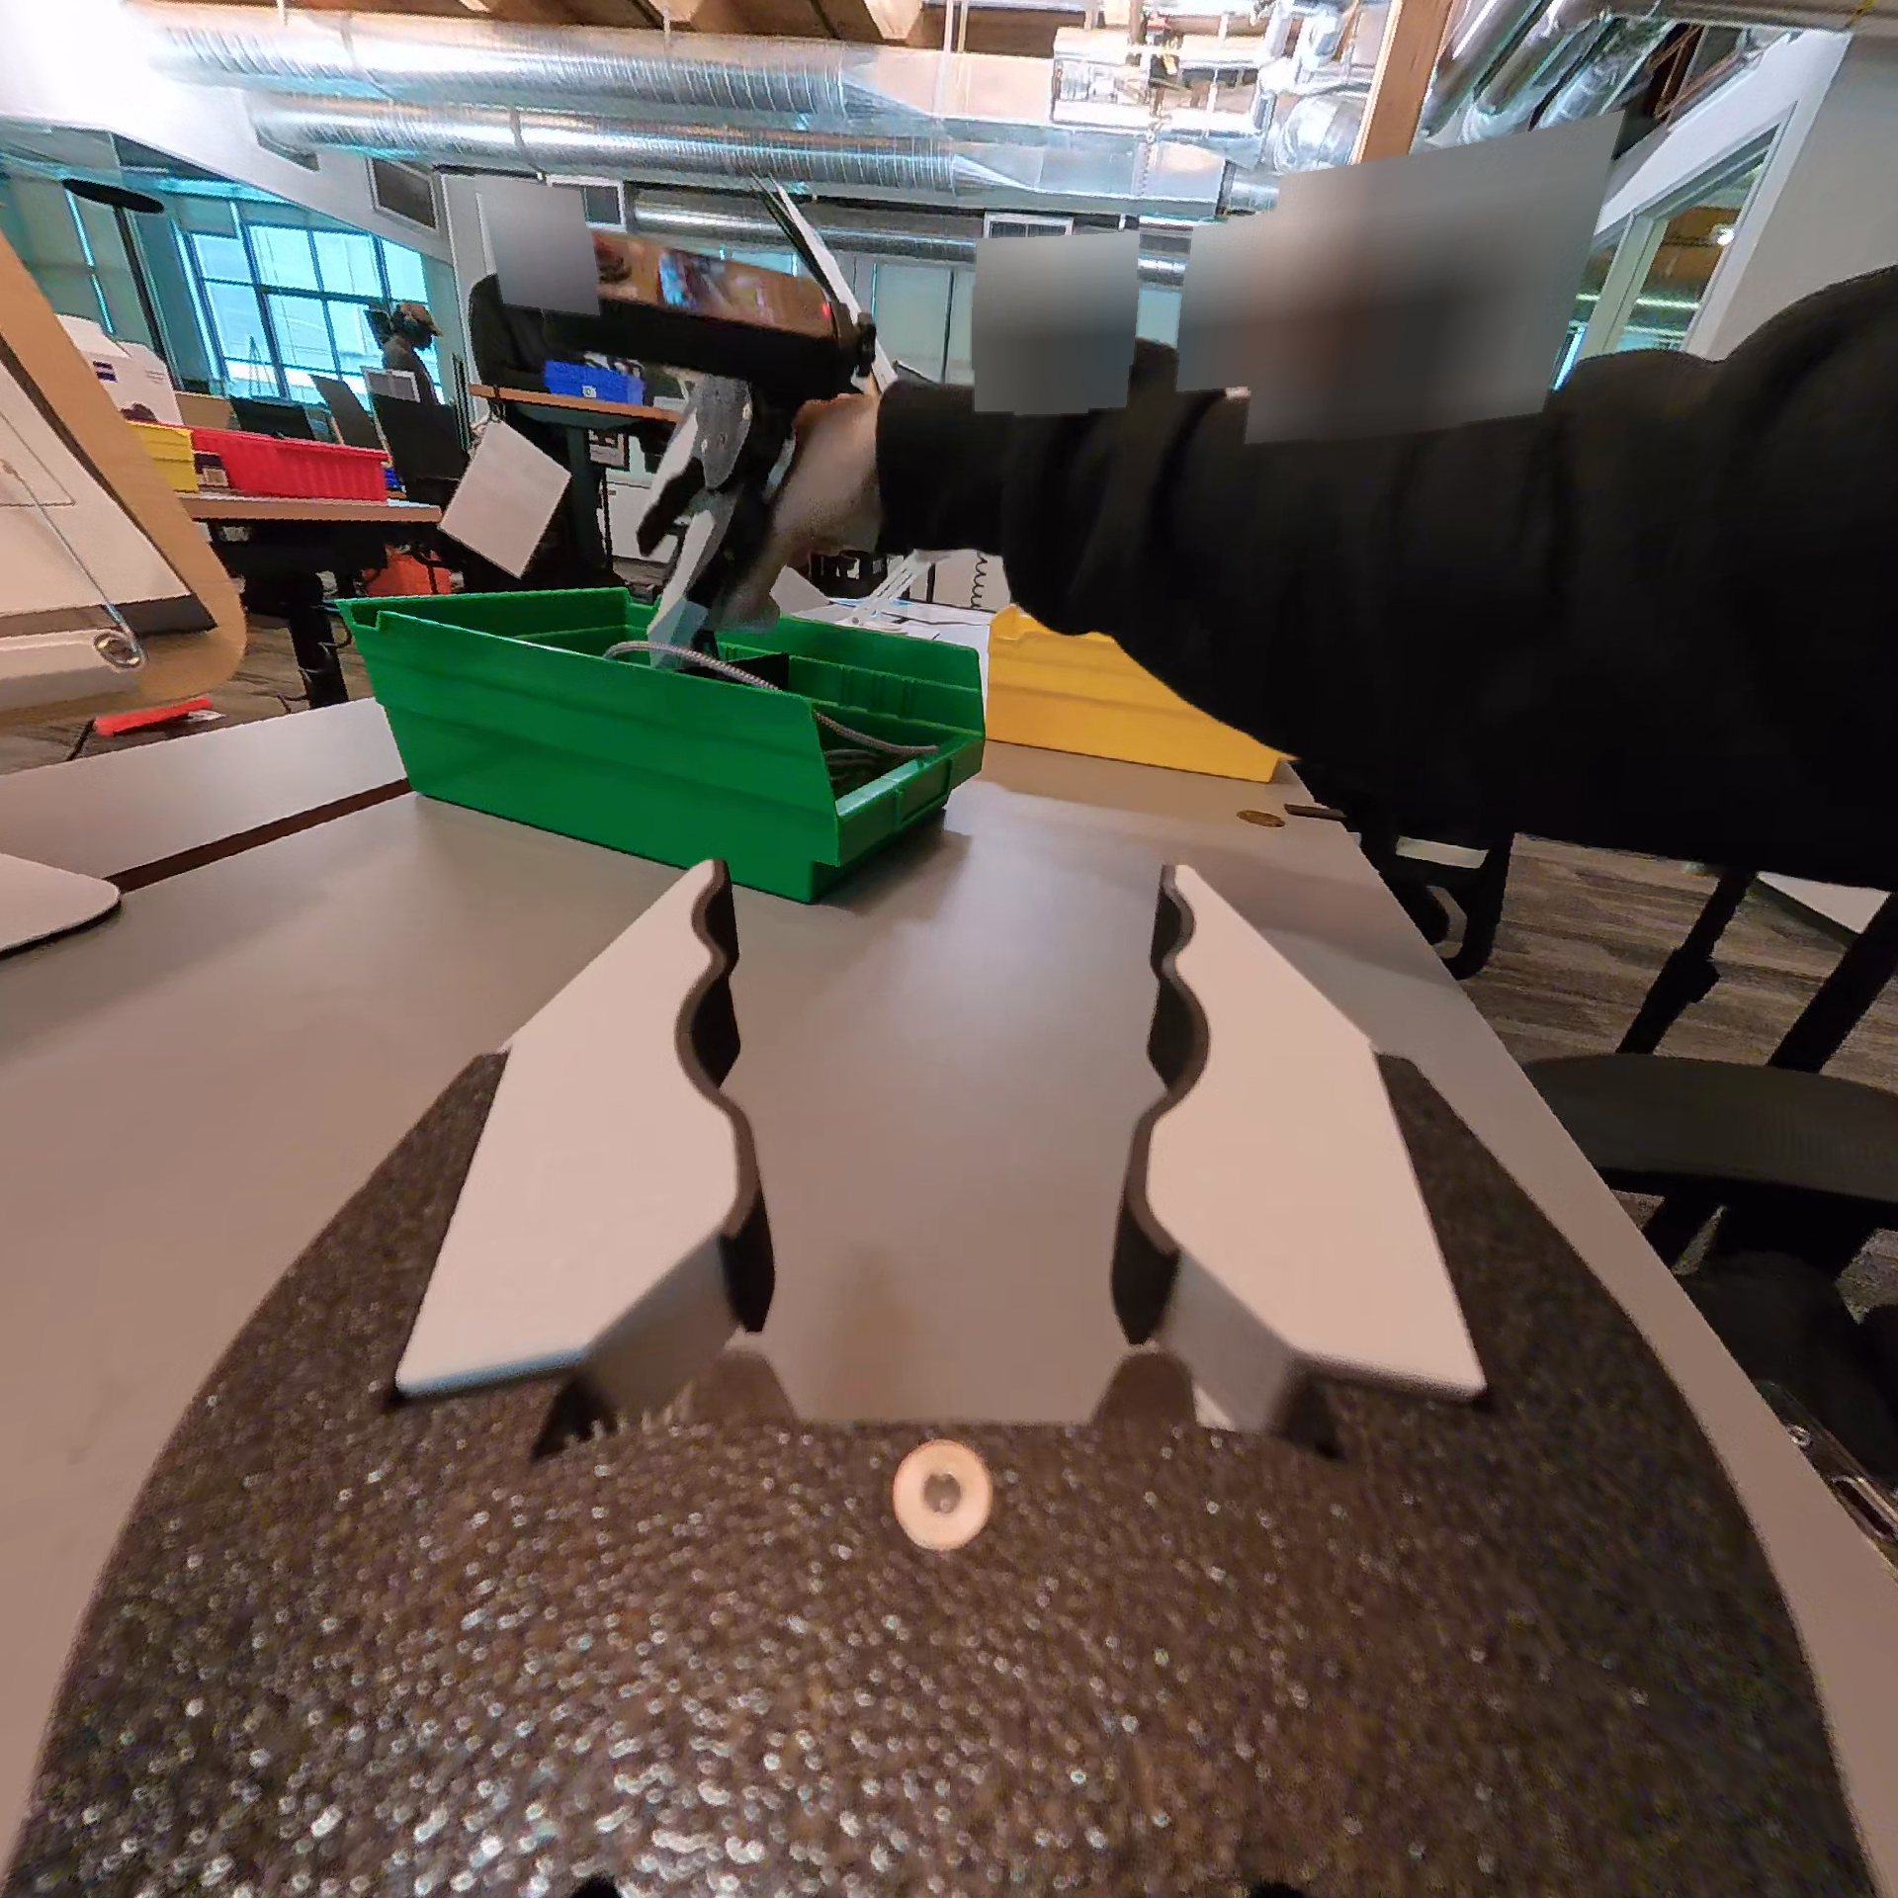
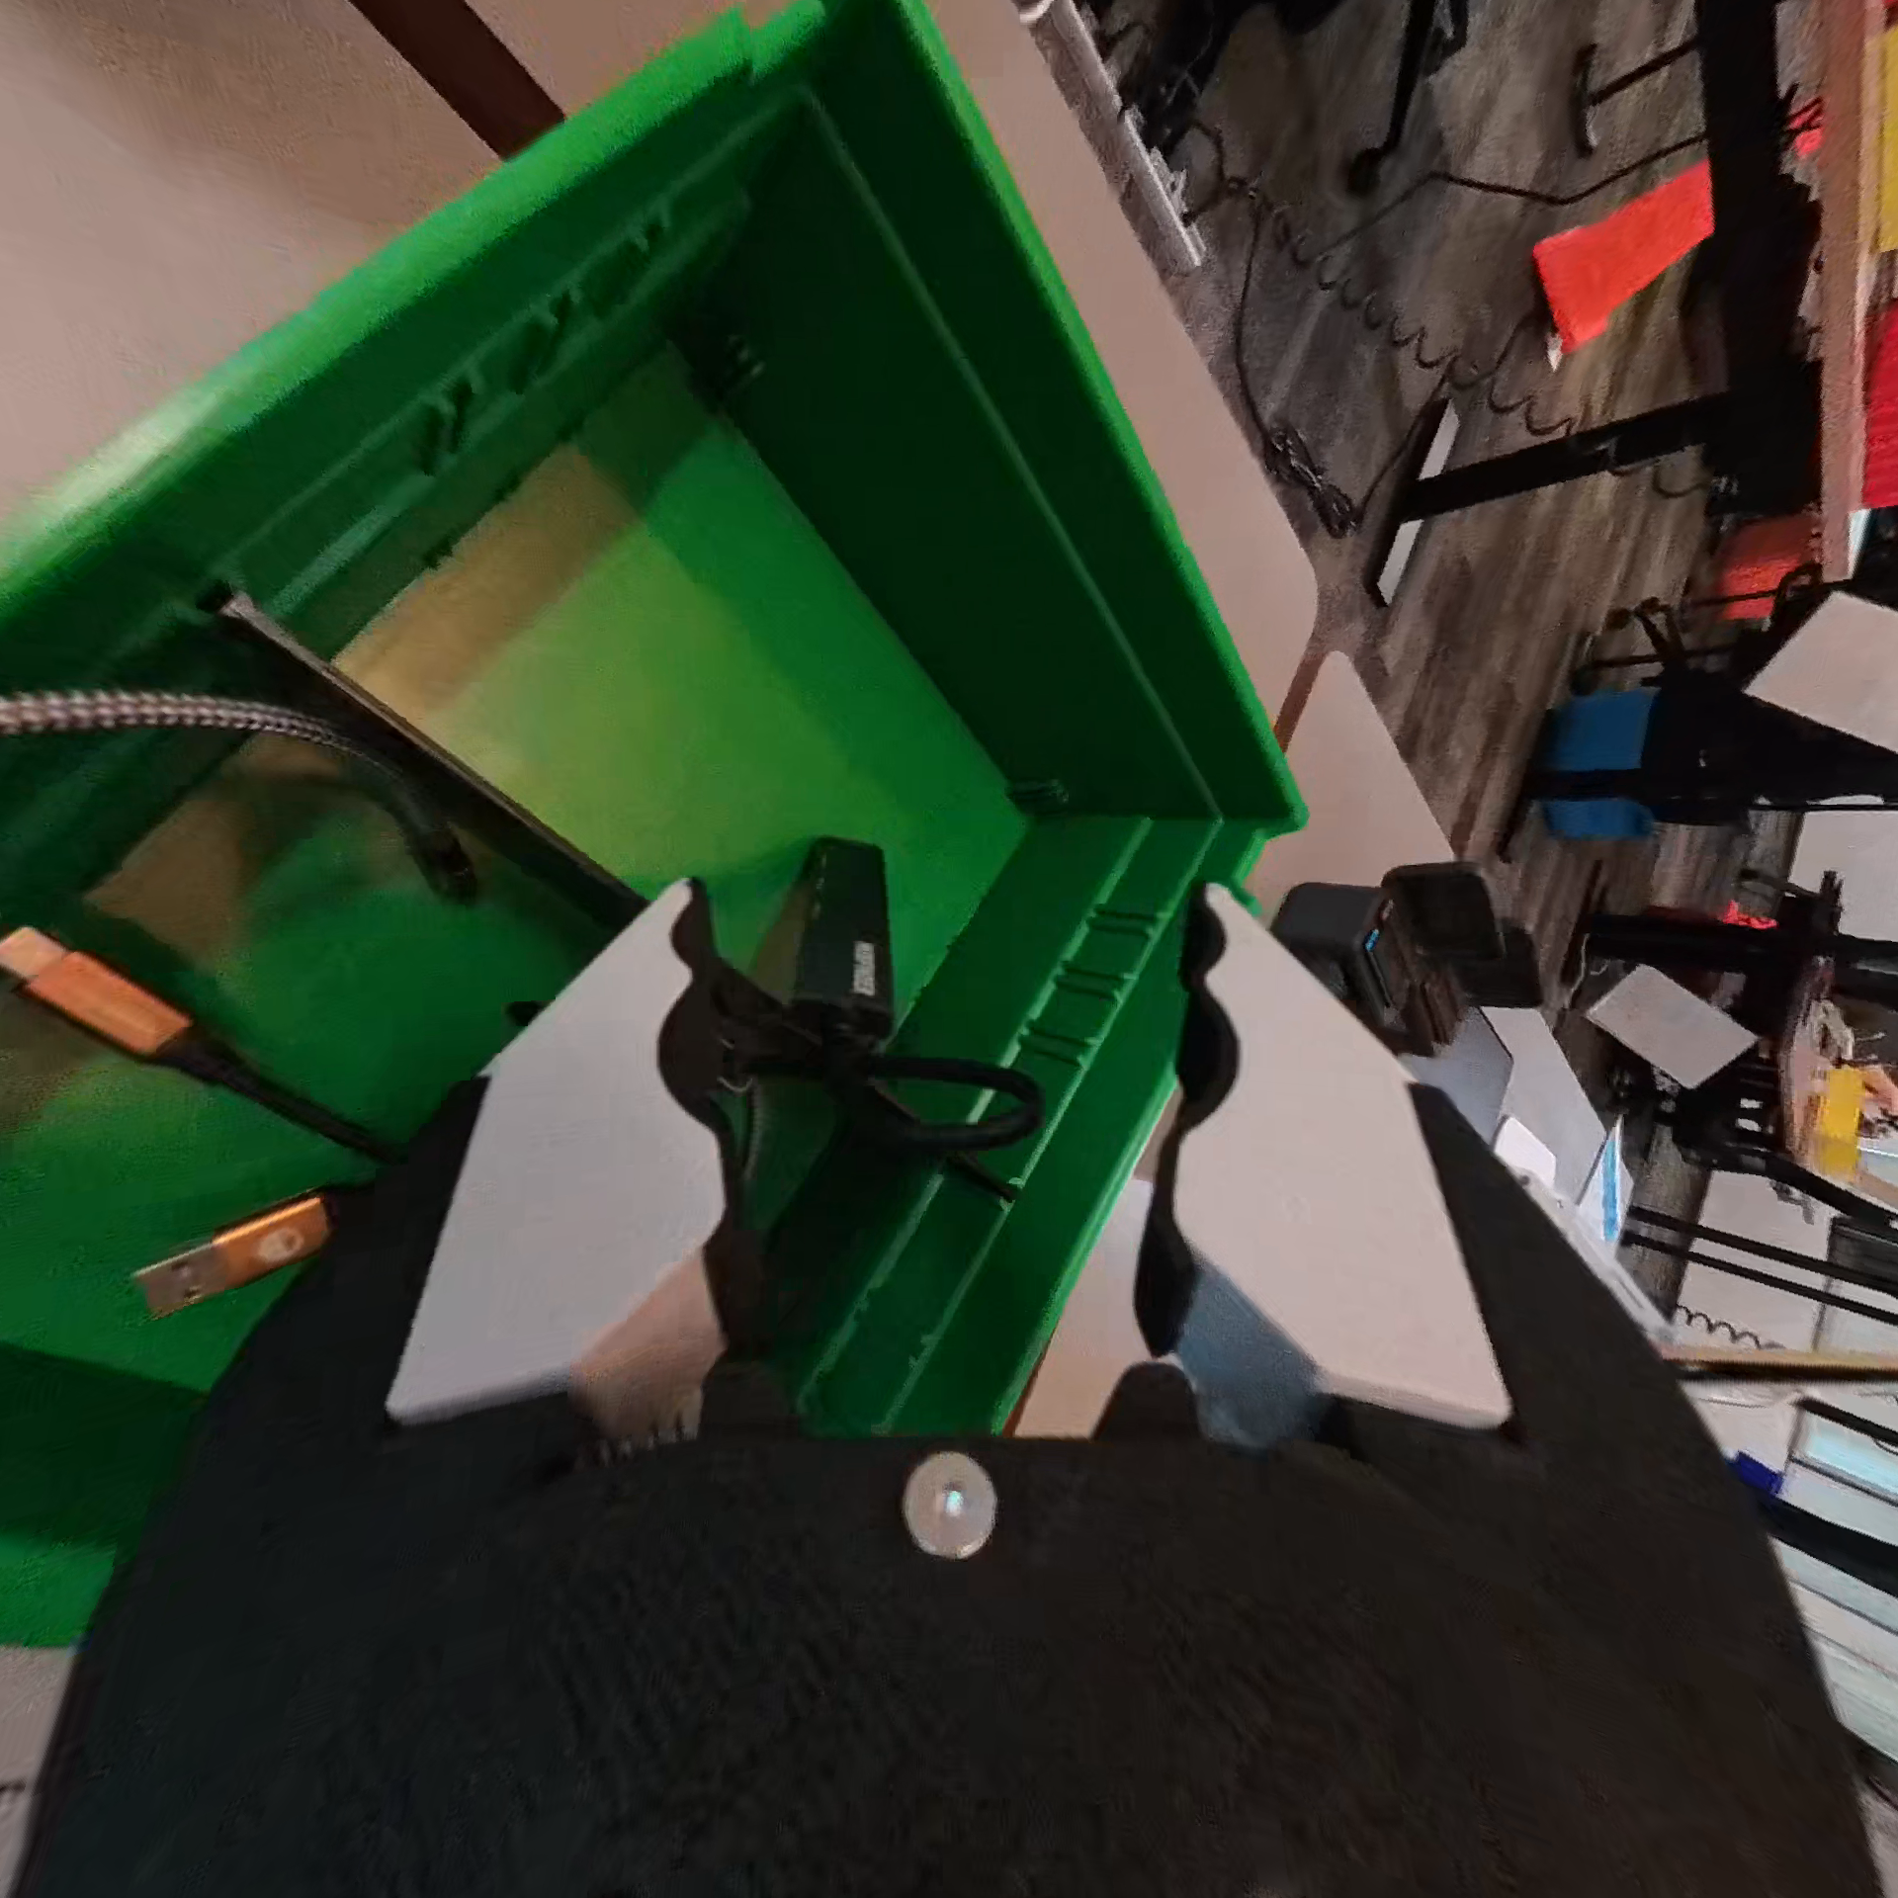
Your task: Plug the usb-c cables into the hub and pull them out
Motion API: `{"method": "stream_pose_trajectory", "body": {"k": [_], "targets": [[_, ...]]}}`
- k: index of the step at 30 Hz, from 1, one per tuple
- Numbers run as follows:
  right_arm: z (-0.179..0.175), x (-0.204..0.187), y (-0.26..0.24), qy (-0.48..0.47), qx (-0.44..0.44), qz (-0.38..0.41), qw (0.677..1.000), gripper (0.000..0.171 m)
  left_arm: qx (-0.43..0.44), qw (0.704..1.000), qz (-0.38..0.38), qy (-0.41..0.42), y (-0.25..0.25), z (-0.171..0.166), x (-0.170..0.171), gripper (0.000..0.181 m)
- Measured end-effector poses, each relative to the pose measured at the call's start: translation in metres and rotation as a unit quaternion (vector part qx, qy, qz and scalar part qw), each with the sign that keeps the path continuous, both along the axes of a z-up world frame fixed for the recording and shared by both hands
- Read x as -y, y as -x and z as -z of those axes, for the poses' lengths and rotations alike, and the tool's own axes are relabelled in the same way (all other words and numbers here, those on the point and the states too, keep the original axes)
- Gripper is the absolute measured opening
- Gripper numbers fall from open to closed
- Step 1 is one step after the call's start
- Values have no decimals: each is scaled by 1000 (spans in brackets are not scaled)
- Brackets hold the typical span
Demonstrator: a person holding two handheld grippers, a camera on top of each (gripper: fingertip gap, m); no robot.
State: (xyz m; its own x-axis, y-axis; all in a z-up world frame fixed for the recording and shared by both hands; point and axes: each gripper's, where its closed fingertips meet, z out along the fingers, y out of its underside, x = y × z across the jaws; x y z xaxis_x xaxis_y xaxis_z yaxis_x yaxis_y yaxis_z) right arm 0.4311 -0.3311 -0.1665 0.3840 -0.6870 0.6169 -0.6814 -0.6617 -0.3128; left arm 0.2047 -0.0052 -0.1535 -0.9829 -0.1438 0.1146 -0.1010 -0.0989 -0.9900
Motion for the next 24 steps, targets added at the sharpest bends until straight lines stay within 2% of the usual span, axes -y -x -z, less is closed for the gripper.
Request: {"method": "stream_pose_trajectory", "body": {"k": [1, 2, 3, 5, 8, 9, 11, 13, 17, 18, 20, 24], "targets": [[-6, 0, 1, -4, 6, 4, 1000, 100, 0, 1000, 1, -2, 1, 1, 1, 80], [-15, 0, 0, -7, 19, 7, 1000, 100, 0, 1000, 1, -5, 1, 2, 1, 80], [-23, -2, -1, -13, 38, 4, 999, 96, -1, 1000, -1, -8, 0, 3, 2, 80], [-27, -3, 6, -32, 41, -3, 999, 75, -1, 1000, -1, -5, 0, 2, 1, 80], [-10, 14, 35, -87, -23, 74, 993, 81, -5, 1000, -3, 3, -1, 0, -1, 79], [-4, 12, 39, -123, -31, 79, 989, 68, -6, 1000, -4, 4, -2, 0, -1, 79], [2, 1, 39, -201, -25, 73, 977, 27, -8, 1000, -4, 0, -2, 1, 0, 78], [8, -6, 41, -246, -32, 72, 966, 12, -6, 1000, -4, -3, -2, 2, 1, 78], [13, 3, 40, -232, -34, 80, 969, 9, -8, 1000, -7, 5, -3, 0, -1, 77], [11, 3, 39, -229, -33, 73, 970, 0, -10, 1000, -7, 7, -3, 0, -1, 76], [4, 1, 33, -232, -14, 71, 970, 0, -12, 1000, -7, 6, -4, 0, -1, 75], [-53, -5, 5, -281, 127, 65, 949, 0, -11, 1000, -7, 6, -4, 0, -1, 75]]}}
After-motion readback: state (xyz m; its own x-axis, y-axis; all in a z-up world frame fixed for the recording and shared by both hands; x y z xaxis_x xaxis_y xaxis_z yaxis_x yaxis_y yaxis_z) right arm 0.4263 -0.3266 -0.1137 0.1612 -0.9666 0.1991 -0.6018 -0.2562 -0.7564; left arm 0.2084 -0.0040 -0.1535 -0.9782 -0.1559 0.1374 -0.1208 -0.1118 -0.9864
